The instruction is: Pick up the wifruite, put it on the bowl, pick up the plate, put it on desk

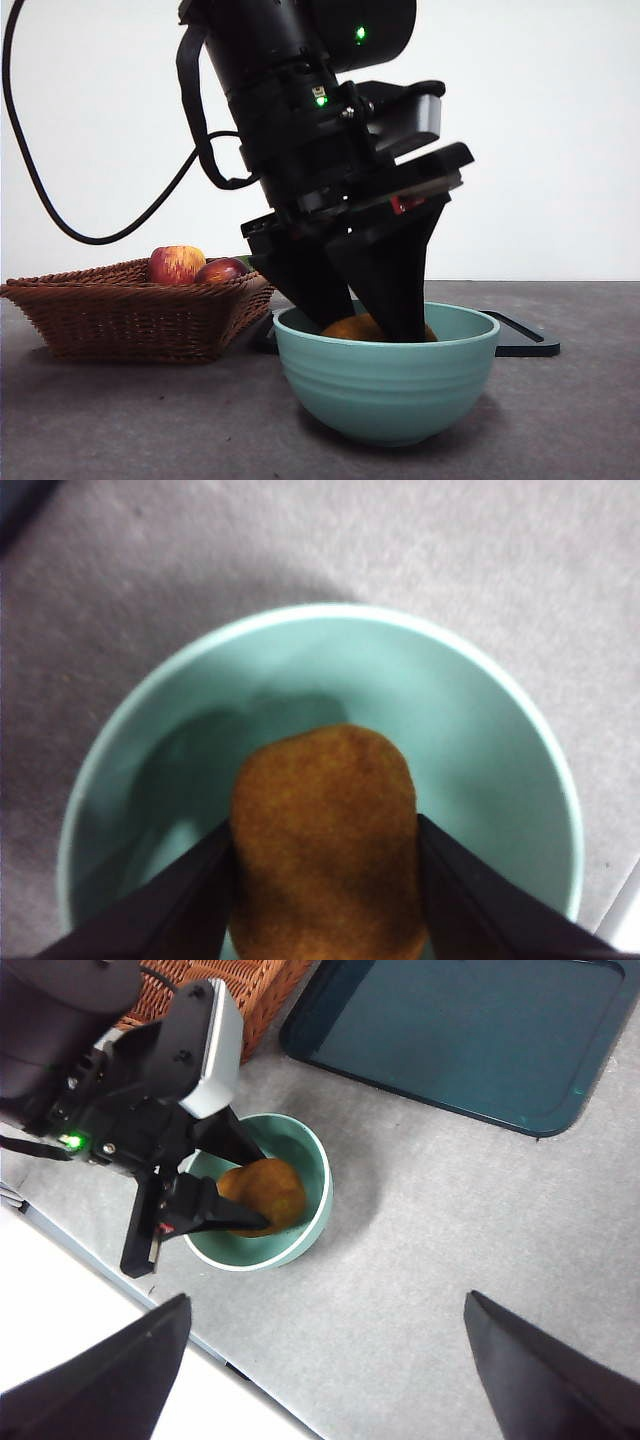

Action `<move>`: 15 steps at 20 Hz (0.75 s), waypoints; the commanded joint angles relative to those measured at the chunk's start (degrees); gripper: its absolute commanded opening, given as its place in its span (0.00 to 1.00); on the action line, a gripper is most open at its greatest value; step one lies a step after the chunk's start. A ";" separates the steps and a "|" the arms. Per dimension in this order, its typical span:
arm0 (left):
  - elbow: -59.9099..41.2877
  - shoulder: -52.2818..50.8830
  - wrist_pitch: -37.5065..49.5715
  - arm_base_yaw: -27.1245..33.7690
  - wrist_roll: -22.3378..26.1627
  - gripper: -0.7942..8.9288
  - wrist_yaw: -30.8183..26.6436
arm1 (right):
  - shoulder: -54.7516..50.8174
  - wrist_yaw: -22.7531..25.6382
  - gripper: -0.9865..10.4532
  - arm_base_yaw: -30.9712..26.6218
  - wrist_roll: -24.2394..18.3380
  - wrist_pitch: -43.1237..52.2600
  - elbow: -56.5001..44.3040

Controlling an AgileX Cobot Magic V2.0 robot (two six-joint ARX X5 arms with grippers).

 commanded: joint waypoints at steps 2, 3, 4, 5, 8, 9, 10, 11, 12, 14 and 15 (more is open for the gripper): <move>1.20 1.25 0.79 -1.27 0.02 0.41 0.04 | 0.24 -0.07 0.47 0.13 0.44 0.48 1.11; 1.20 1.25 0.74 -1.27 -0.15 0.41 0.04 | 0.24 -0.07 0.47 0.13 0.44 0.48 1.11; 1.20 1.25 0.74 -1.27 -0.15 0.41 0.07 | 0.24 -0.07 0.47 0.13 0.44 0.48 1.11; 1.25 1.22 0.68 -1.27 -0.33 0.41 0.04 | 0.24 -0.07 0.47 0.13 0.44 0.48 1.11; 1.40 -0.17 0.24 -1.22 -0.57 0.41 0.04 | 0.24 -0.07 0.47 0.13 0.44 0.48 1.11; 1.40 -1.20 0.26 -1.22 -0.57 0.41 -0.09 | 0.24 -0.07 0.47 0.13 0.44 0.48 1.11; 1.40 -2.51 0.33 -1.22 -0.59 0.41 -0.50 | 0.24 -0.07 0.47 0.13 0.44 0.48 1.11; 1.40 -4.13 0.33 -1.07 -0.61 0.41 -0.92 | 0.24 -0.07 0.47 0.13 0.44 0.48 1.11; 1.40 -6.16 0.31 -0.72 -1.03 0.41 -1.25 | 0.24 -0.07 0.47 0.13 0.44 0.48 1.11; 1.40 -10.51 0.26 0.37 -2.12 0.41 -2.21 | 0.24 -0.07 0.47 0.13 0.42 0.50 1.11; 1.40 -12.79 0.22 1.05 -2.40 0.41 -2.25 | 0.24 -0.07 0.47 0.13 0.42 0.48 1.11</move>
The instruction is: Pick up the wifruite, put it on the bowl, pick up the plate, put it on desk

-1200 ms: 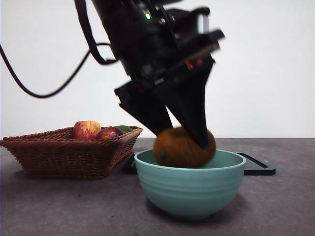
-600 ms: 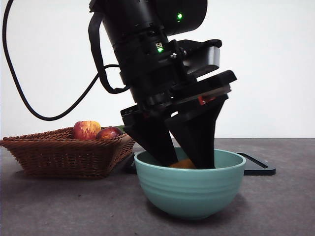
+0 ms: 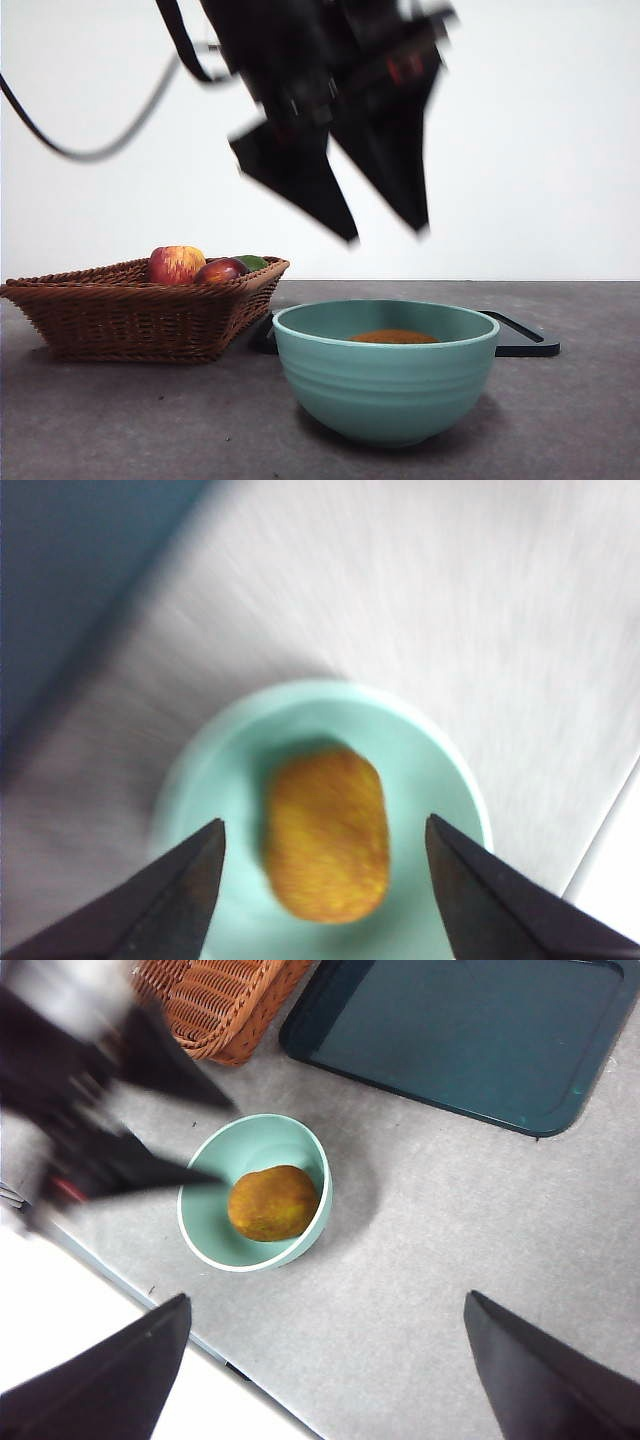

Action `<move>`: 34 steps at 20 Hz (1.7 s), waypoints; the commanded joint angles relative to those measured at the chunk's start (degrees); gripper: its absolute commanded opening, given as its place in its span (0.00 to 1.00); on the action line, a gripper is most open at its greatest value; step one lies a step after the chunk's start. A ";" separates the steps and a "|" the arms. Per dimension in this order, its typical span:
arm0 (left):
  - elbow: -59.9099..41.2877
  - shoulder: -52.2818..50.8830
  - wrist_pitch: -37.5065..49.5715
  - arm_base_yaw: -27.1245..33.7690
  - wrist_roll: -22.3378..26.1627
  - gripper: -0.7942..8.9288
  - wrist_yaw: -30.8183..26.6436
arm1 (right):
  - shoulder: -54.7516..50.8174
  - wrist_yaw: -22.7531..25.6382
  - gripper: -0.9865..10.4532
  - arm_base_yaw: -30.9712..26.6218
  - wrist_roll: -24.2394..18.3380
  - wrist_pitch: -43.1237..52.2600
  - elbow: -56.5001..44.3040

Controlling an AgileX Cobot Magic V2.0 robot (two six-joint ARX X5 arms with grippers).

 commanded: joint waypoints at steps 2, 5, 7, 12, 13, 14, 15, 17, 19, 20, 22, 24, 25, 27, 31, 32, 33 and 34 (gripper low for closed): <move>1.29 -7.43 0.20 2.40 -3.41 0.41 -0.31 | 0.24 -0.07 0.47 0.13 0.42 0.50 1.11; 1.27 -15.74 -0.13 6.80 -5.20 0.41 -0.31 | 0.26 -0.07 0.47 0.13 0.42 0.55 1.11; 1.25 -20.57 -1.31 10.45 -5.18 0.41 -0.31 | 0.26 -0.07 0.47 0.13 0.42 0.57 1.11; -1.73 -31.34 -8.00 19.69 -5.35 0.41 -0.24 | 0.26 -0.07 0.47 0.13 0.42 1.25 1.11; -3.87 -34.21 -8.48 21.07 -5.40 0.41 -0.17 | 0.26 -0.09 0.47 0.13 0.42 1.62 1.11; -5.99 -36.68 -8.74 21.90 -5.38 0.41 0.28 | 0.28 -0.07 0.47 0.13 0.44 1.92 1.11; -9.01 -39.78 -8.94 22.58 -5.90 0.40 0.83 | 0.35 -0.07 0.47 0.13 0.44 2.38 1.11; -14.47 -44.98 -9.07 23.06 -7.56 0.40 3.04 | 0.74 -0.09 0.47 0.13 0.68 2.97 1.11; -19.10 -49.44 -9.99 23.06 -8.55 0.40 7.61 | 1.62 -0.11 0.47 0.15 0.70 3.04 1.11; -20.72 -51.12 -10.93 23.06 -8.55 0.40 10.32 | 2.14 -0.09 0.47 0.15 0.70 3.06 1.11; -22.62 -53.48 -13.73 23.06 -7.91 0.40 16.94 | 3.13 -0.11 0.47 0.15 0.70 3.08 1.11; -22.95 -54.84 -16.46 23.06 -6.38 0.40 20.98 | 4.13 -0.13 0.47 0.15 0.70 3.08 1.09; -22.95 -55.30 -17.05 23.06 -5.92 0.40 21.92 | 4.57 -0.13 0.47 0.15 0.70 3.06 1.09; -22.95 -55.60 -17.09 23.06 -5.88 0.40 22.51 | 5.29 -0.11 0.47 0.39 0.70 3.04 1.09; -22.95 -55.60 -17.09 23.06 -5.46 0.40 22.51 | 5.97 -0.11 0.47 1.88 0.87 2.93 1.01; -22.95 -55.60 -17.09 23.06 -5.46 0.40 22.51 | 6.14 -0.11 0.47 2.32 1.25 2.95 0.98; -22.95 -55.60 -17.07 23.06 -5.46 0.40 22.51 | 6.29 -0.11 0.47 2.67 1.57 2.93 0.98; -22.95 -55.60 -17.07 23.06 -5.49 0.40 22.51 | 6.56 -0.09 0.47 3.10 2.10 2.99 0.92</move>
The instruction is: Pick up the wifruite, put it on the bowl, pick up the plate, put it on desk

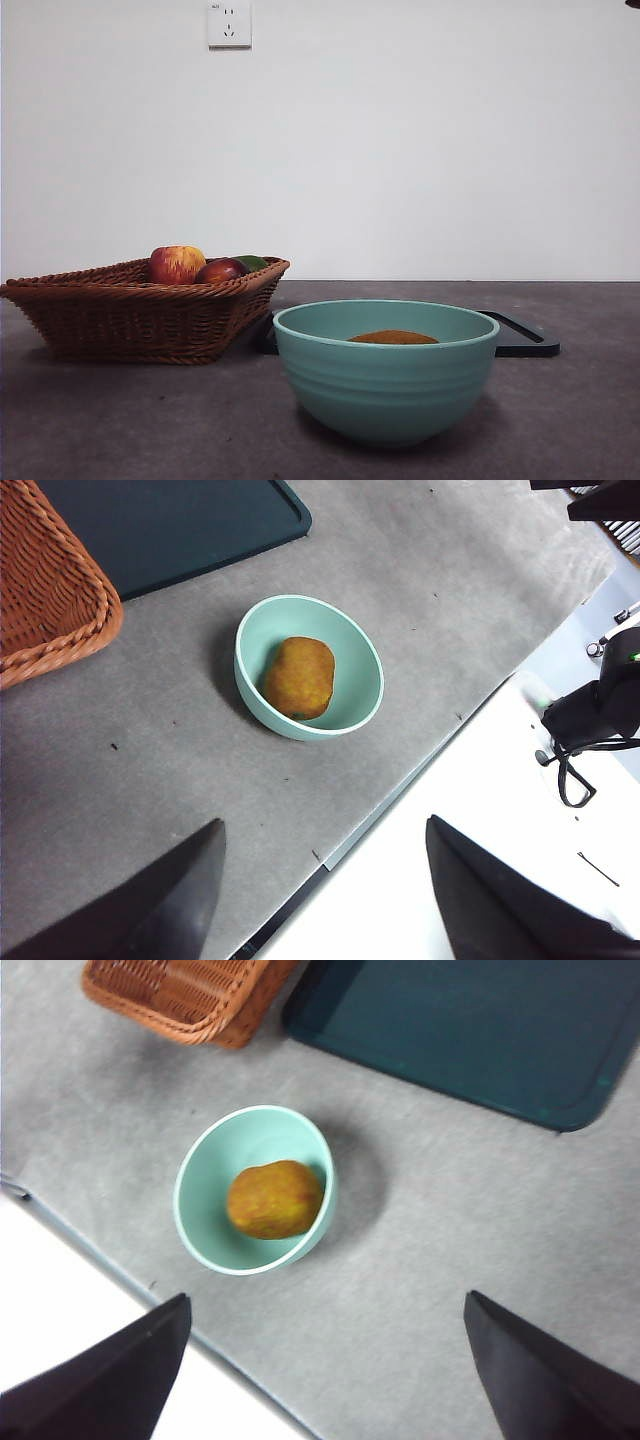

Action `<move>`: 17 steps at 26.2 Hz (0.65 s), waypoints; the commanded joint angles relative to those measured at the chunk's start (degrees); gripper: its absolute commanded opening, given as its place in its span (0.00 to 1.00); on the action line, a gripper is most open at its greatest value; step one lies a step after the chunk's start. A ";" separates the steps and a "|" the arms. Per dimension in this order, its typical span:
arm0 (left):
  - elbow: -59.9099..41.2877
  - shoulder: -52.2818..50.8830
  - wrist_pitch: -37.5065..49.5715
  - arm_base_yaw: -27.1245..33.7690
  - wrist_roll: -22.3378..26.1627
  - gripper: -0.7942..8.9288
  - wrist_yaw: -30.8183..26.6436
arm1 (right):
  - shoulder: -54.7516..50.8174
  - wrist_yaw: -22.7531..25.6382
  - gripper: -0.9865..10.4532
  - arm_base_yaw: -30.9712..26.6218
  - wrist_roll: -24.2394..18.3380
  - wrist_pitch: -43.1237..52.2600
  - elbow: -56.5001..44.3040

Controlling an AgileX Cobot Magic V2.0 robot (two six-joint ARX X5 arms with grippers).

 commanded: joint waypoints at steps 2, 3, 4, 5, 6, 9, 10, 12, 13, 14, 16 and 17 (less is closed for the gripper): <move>0.35 0.28 0.46 -0.17 0.92 0.40 0.13 | 1.55 -0.09 0.45 1.79 2.14 0.61 0.83; 0.35 0.28 0.46 -0.17 0.94 0.40 0.13 | 2.10 -0.07 0.45 2.54 2.69 0.92 0.66; 0.35 0.28 0.46 -0.17 0.92 0.40 0.13 | 2.58 -0.07 0.45 3.28 3.32 1.55 0.35; 0.35 0.28 0.46 -0.17 0.92 0.40 0.13 | 3.02 -0.07 0.45 4.09 3.93 2.40 -0.11; 0.35 0.28 0.46 -0.17 0.94 0.40 0.13 | 3.65 -0.04 0.45 5.29 4.94 4.02 -0.98; 0.35 0.28 0.46 -0.17 0.94 0.40 0.13 | 5.51 1.14 0.45 8.46 7.67 8.50 -3.50; 0.35 0.28 0.46 -0.17 0.94 0.40 0.13 | 6.14 1.99 0.45 9.46 8.52 9.92 -4.22; 0.35 0.28 0.46 -0.17 0.94 0.40 0.13 | 7.63 3.89 0.43 11.61 10.01 12.85 -5.62; 0.35 0.28 0.46 -0.17 0.94 0.40 0.13 | 8.50 4.83 0.41 12.74 10.82 14.16 -6.19; 0.35 0.26 0.46 -0.17 0.94 0.40 0.13 | 9.29 5.46 0.41 13.66 11.23 15.15 -6.56; 0.35 0.26 0.46 -0.17 0.94 0.40 0.11 | 11.21 7.50 0.40 15.82 12.13 16.90 -6.86; 0.35 0.26 0.46 -0.17 0.94 0.40 0.13 | 12.26 8.94 0.40 16.90 12.31 17.73 -6.86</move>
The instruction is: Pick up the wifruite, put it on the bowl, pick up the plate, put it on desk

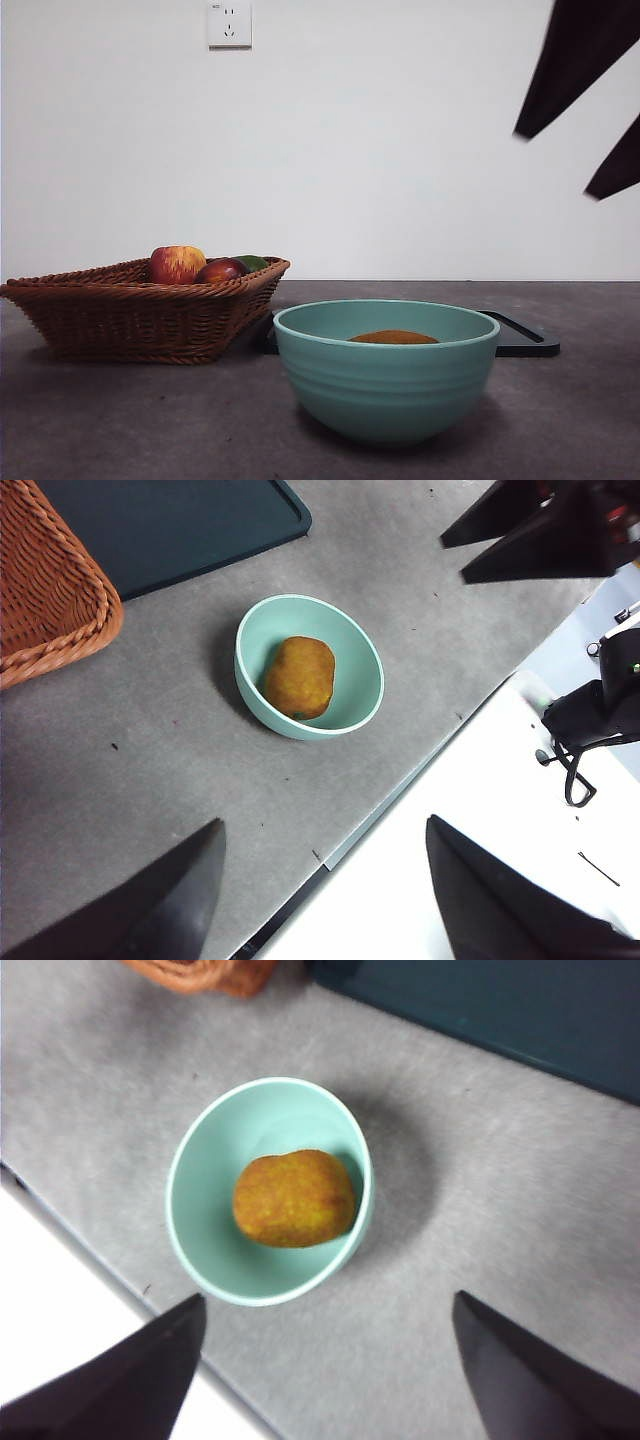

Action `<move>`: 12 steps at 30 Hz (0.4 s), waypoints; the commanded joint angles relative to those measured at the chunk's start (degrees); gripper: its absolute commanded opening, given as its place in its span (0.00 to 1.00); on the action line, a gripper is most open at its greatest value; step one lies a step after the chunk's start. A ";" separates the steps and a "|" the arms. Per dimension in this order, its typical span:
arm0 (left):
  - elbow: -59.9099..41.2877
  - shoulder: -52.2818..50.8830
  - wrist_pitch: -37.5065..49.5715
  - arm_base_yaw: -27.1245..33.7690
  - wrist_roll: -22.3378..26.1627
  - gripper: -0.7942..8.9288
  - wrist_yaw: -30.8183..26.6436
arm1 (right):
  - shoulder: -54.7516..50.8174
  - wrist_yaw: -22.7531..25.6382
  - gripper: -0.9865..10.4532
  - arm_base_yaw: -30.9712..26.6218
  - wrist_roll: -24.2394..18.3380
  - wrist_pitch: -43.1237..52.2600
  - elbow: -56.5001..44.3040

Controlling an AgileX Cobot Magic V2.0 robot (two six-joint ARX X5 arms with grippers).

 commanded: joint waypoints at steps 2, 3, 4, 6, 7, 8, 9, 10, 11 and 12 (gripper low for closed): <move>0.35 0.26 0.48 -0.17 0.92 0.40 0.13 | 3.85 4.83 0.39 3.74 2.62 3.30 0.35; 0.35 0.26 0.48 -0.17 0.92 0.40 0.13 | 4.72 5.90 0.39 4.48 2.99 3.93 0.35; 0.35 0.26 0.48 -0.17 0.92 0.40 0.11 | 5.86 7.06 0.38 5.31 3.39 4.83 0.35; 0.35 0.26 0.48 -0.17 0.92 0.40 0.11 | 7.98 8.59 0.36 6.71 3.58 6.62 0.35; 0.35 0.26 0.48 -0.17 0.92 0.40 0.11 | 9.16 9.18 0.36 7.28 3.69 7.56 0.35; 0.35 0.26 0.48 -0.17 0.92 0.40 0.13 | 10.34 9.77 0.36 7.87 4.02 8.59 0.37; 0.35 0.26 0.48 -0.17 0.92 0.40 0.11 | 11.41 10.05 0.36 8.31 4.15 9.40 0.37; 0.35 0.26 0.48 -0.17 0.92 0.40 0.11 | 12.61 10.05 0.36 8.74 4.33 10.34 0.35; 0.35 0.26 0.48 -0.17 0.92 0.40 0.11 | 13.81 10.05 0.36 9.07 4.61 11.30 0.35; 0.35 0.24 0.48 -0.17 0.92 0.40 0.11 | 15.02 10.08 0.36 9.35 4.76 12.17 0.37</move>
